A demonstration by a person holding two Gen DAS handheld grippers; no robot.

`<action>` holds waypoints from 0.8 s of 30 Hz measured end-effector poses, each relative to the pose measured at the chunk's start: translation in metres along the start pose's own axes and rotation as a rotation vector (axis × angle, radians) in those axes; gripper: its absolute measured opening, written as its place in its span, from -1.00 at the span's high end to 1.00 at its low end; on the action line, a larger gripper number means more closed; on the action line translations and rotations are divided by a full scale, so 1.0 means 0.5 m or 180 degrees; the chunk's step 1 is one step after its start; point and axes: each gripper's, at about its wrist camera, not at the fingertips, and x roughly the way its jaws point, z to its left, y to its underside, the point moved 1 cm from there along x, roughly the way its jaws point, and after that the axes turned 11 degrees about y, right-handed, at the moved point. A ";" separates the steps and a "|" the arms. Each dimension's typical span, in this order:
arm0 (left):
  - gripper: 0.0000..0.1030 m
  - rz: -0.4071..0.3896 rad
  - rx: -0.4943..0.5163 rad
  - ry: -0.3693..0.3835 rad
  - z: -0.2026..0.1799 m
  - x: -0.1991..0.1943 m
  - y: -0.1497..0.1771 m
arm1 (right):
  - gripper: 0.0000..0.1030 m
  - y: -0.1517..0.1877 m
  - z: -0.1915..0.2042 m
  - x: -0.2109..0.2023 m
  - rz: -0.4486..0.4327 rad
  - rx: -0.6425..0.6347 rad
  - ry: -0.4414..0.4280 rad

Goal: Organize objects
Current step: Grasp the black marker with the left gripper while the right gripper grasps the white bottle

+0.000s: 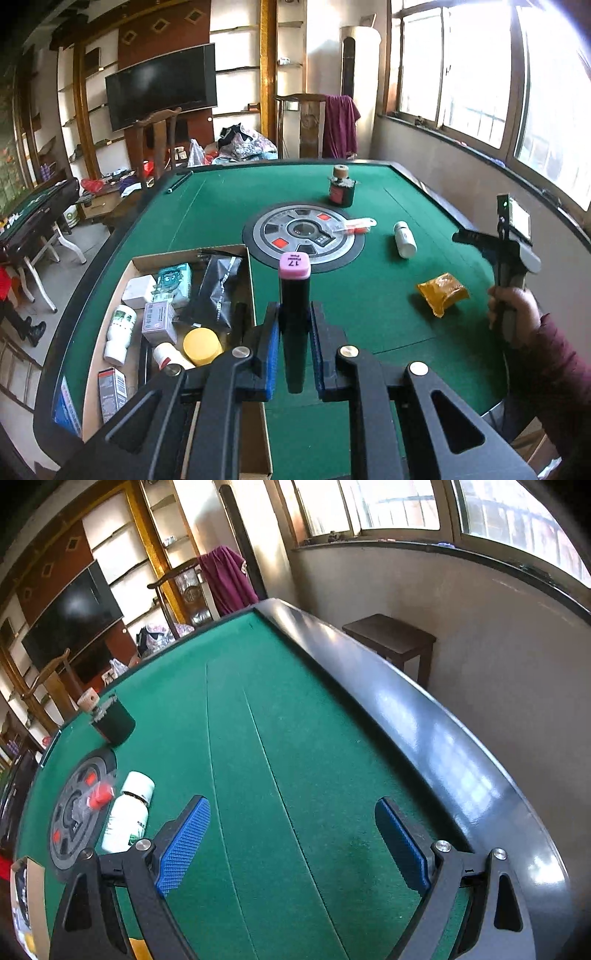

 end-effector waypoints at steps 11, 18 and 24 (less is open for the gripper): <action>0.71 -0.0055 0.0033 0.0192 -0.047 0.002 -0.005 | -0.82 0.007 0.004 0.009 0.0080 -0.0067 -0.0031; 0.72 -0.0147 -0.0235 0.0683 -0.055 0.020 -0.003 | -0.82 0.008 0.002 0.019 0.0155 -0.0030 -0.0081; 0.72 -0.0366 -0.0136 0.1025 -0.086 -0.024 -0.018 | -0.82 0.006 -0.022 0.020 0.0174 0.0174 -0.0075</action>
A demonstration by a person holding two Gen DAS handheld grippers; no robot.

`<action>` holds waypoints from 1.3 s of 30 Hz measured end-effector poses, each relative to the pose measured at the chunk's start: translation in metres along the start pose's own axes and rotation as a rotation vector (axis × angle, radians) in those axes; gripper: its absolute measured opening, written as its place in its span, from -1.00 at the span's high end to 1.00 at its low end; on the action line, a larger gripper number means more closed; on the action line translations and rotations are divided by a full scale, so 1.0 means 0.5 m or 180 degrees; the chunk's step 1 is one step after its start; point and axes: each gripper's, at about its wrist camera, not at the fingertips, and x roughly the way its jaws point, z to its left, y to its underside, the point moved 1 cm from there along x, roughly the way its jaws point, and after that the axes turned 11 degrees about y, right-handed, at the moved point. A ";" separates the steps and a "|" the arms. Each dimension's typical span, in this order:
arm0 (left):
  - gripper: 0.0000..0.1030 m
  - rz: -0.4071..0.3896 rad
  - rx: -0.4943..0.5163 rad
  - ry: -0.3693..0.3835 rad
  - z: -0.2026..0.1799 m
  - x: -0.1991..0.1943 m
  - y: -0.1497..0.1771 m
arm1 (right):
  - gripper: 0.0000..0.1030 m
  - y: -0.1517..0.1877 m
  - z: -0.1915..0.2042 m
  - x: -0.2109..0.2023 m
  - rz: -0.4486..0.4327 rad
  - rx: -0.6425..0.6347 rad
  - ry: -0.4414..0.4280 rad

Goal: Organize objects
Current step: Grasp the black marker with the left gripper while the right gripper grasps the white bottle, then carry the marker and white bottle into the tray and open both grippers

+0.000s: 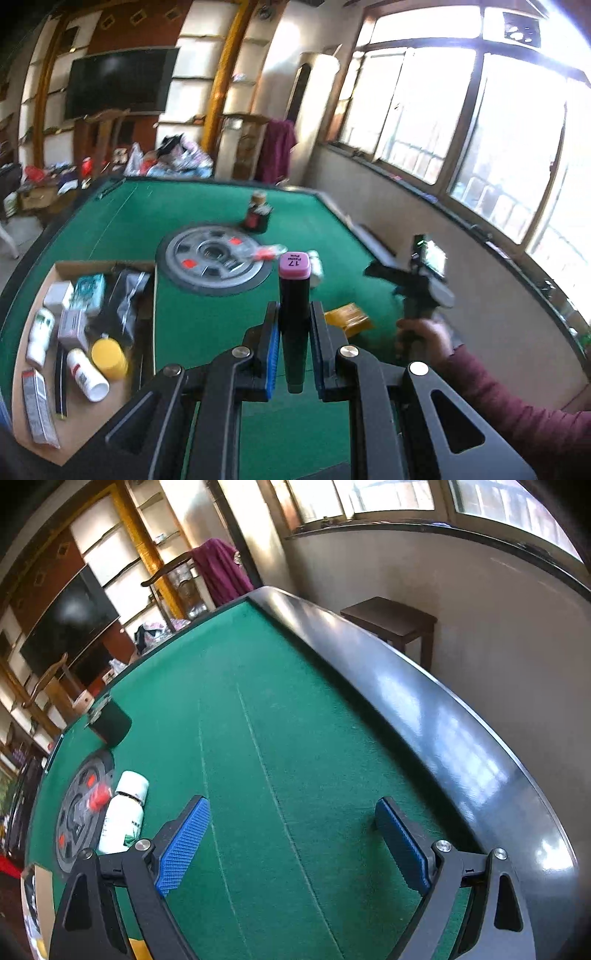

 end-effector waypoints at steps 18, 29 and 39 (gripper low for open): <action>0.71 -0.0165 -0.0088 -0.0320 0.059 -0.085 0.005 | -0.84 0.008 0.222 -0.044 0.0203 -0.0903 -0.0230; 0.71 0.0013 -0.0100 -0.0499 0.092 -0.057 0.024 | 0.06 0.022 0.319 0.029 0.0375 -0.1335 0.0155; 0.71 0.0001 -0.0175 -0.0519 0.121 -0.069 0.039 | 0.28 0.050 0.278 0.007 0.0531 -0.1145 -0.0298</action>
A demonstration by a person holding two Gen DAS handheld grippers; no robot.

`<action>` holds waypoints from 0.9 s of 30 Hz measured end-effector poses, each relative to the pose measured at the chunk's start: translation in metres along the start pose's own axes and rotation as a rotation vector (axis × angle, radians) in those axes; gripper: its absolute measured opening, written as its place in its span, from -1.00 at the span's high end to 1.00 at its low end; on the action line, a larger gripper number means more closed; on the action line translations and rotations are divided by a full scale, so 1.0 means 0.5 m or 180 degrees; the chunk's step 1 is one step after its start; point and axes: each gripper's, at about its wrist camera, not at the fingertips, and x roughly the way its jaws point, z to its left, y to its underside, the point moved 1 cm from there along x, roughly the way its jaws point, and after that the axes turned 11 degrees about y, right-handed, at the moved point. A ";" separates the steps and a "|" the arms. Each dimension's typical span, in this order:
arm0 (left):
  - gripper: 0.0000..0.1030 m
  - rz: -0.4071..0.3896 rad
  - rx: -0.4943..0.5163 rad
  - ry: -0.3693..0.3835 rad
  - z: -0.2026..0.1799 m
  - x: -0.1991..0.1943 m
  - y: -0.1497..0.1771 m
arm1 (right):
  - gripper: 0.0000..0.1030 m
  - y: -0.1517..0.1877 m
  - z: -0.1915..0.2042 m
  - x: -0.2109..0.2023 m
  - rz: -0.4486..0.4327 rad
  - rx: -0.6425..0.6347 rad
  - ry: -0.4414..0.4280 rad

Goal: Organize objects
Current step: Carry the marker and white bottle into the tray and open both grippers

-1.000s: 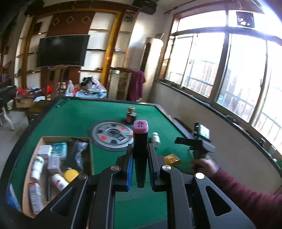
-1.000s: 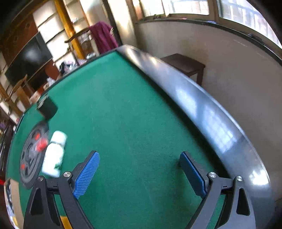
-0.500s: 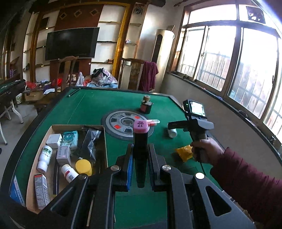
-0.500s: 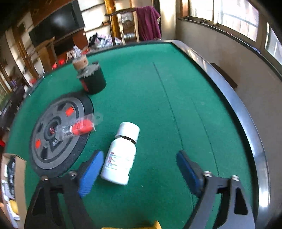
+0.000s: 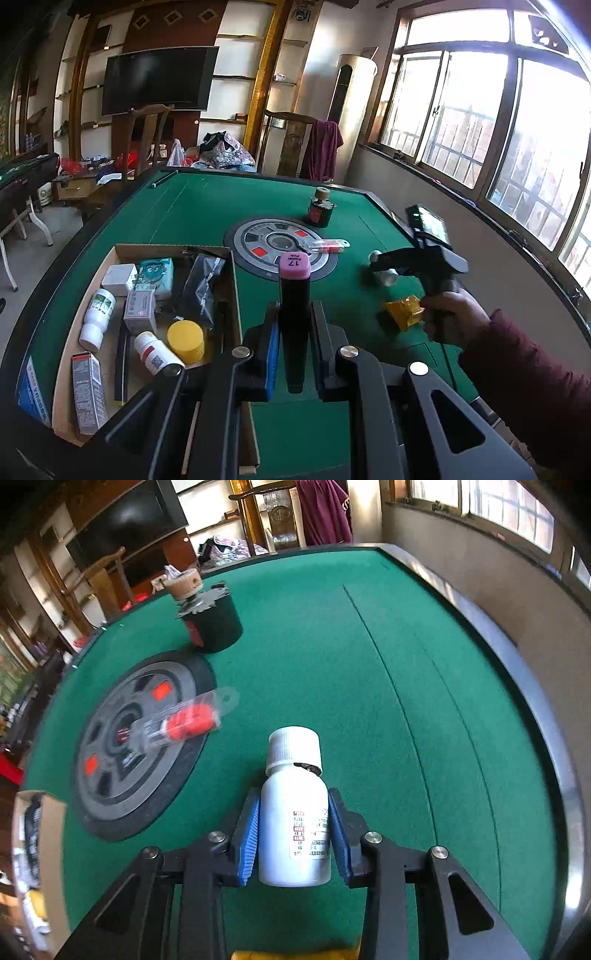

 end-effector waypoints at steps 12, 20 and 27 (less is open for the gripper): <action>0.71 -0.0113 -0.0482 0.0087 0.156 -0.165 0.007 | 0.27 0.096 0.114 -0.206 -0.0232 -0.0292 -0.1062; 0.71 0.0334 -0.0454 -0.0346 0.229 -0.175 0.049 | 0.26 0.209 0.335 -0.293 -0.0114 -0.0923 -0.1727; 0.71 0.0494 -0.0610 -0.0364 0.286 -0.123 0.062 | 0.26 0.339 0.492 -0.283 0.0204 -0.1412 -0.1966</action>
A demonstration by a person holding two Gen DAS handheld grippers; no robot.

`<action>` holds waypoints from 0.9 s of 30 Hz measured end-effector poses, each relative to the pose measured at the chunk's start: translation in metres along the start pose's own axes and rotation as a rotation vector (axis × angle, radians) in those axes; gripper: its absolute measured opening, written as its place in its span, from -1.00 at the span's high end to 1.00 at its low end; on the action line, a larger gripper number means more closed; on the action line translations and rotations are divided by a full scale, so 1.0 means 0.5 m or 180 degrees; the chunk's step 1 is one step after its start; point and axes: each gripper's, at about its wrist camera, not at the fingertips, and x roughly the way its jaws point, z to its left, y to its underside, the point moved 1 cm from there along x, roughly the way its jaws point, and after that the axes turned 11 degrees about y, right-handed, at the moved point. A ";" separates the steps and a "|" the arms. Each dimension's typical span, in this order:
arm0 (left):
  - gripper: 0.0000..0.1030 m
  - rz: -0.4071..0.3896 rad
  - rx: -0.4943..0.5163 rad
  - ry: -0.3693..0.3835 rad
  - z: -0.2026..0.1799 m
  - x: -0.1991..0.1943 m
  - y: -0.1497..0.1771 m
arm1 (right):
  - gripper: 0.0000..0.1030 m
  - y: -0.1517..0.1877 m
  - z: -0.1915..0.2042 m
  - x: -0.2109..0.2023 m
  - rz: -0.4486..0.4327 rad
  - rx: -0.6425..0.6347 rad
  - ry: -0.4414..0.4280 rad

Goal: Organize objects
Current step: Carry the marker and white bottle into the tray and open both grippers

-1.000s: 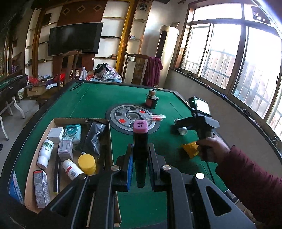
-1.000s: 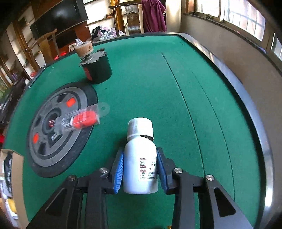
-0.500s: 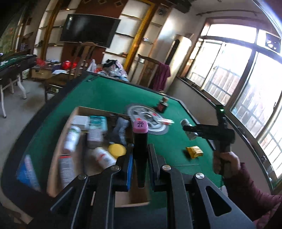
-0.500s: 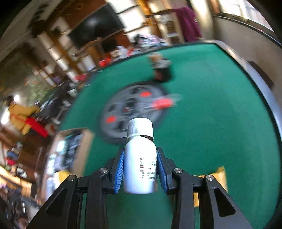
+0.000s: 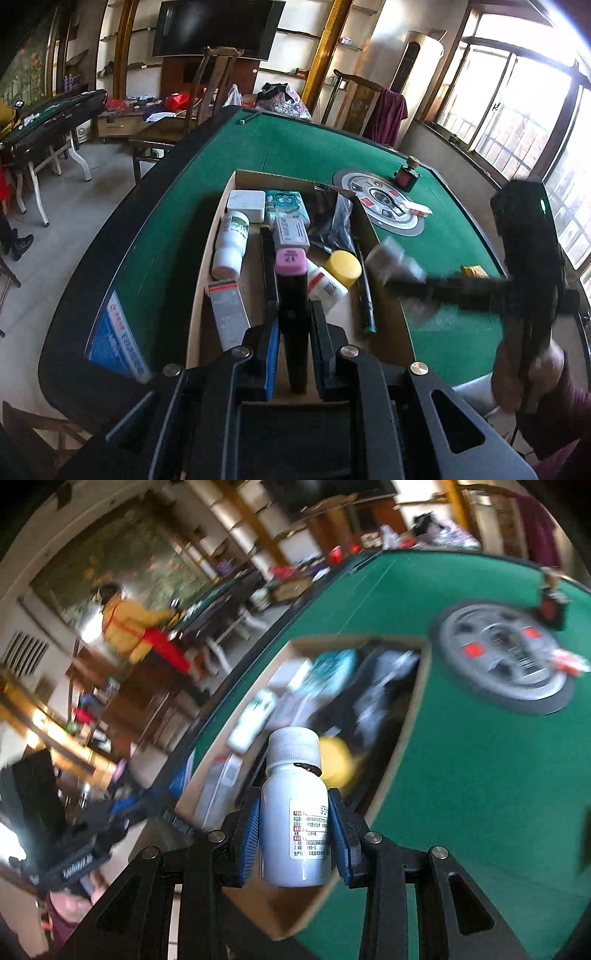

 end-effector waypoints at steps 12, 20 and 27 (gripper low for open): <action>0.68 0.0241 -0.0129 -0.0049 0.040 0.128 -0.029 | 0.26 0.053 0.078 0.104 0.0277 -0.0354 0.0169; 0.07 0.0154 -0.0071 -0.0269 0.028 0.133 -0.028 | 0.24 0.070 0.112 0.141 0.0300 -0.0659 0.0320; -0.60 -0.0153 -0.0126 -0.0312 0.014 0.072 -0.043 | -0.09 0.078 0.130 0.114 0.0018 -0.0944 0.0563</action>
